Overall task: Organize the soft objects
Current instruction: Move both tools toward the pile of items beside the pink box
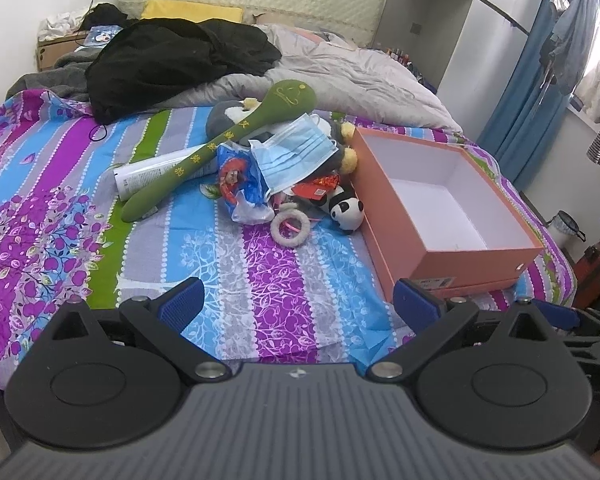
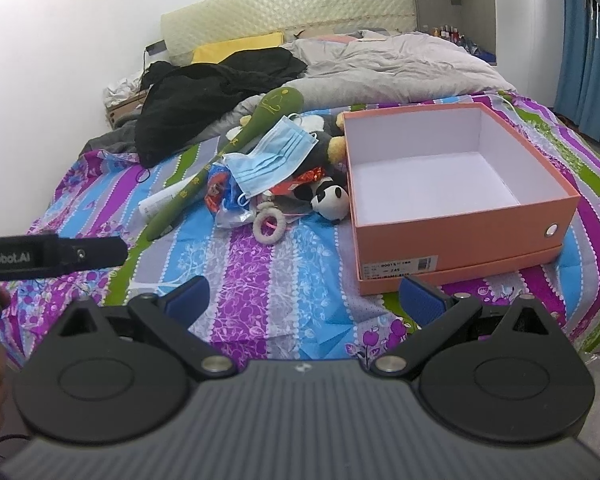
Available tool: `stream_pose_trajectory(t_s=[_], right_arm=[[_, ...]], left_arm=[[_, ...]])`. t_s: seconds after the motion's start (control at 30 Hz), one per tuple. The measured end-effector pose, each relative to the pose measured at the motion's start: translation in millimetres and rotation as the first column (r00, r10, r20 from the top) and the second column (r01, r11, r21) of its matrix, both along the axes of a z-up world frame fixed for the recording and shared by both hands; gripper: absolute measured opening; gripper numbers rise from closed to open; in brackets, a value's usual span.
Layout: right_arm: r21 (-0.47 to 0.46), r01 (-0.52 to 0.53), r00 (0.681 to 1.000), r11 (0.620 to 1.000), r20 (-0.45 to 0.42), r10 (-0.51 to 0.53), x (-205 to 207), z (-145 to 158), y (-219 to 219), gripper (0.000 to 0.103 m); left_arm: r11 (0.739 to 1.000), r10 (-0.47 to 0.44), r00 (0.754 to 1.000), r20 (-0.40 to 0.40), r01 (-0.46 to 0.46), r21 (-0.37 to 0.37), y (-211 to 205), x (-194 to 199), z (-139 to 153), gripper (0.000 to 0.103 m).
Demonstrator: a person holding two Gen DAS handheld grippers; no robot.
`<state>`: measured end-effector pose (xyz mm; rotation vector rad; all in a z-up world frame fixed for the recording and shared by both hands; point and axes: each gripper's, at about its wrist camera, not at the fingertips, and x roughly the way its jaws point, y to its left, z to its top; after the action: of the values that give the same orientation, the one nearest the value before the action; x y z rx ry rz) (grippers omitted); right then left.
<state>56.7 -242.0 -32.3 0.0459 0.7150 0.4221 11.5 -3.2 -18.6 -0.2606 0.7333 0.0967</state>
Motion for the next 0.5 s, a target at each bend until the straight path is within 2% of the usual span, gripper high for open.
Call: stream_pose_trajectory(t_s=[0.3, 0.5], right_arm=[[0.004, -0.002, 1.0, 1.0, 0.002, 0.002, -0.1, -0.9, 2.7, 0.103], [0.007, 0.003, 1.0, 1.0, -0.029, -0.003, 3.5, -9.3, 2.2, 0.103]], left_arm=[[1.0, 0.001, 1.0, 0.004, -0.001, 0.005, 4.2, -0.4, -2.5, 0.102], [1.0, 0.012, 1.0, -0.007, -0.012, 0.008, 6.9, 0.8, -6.3, 0.102]])
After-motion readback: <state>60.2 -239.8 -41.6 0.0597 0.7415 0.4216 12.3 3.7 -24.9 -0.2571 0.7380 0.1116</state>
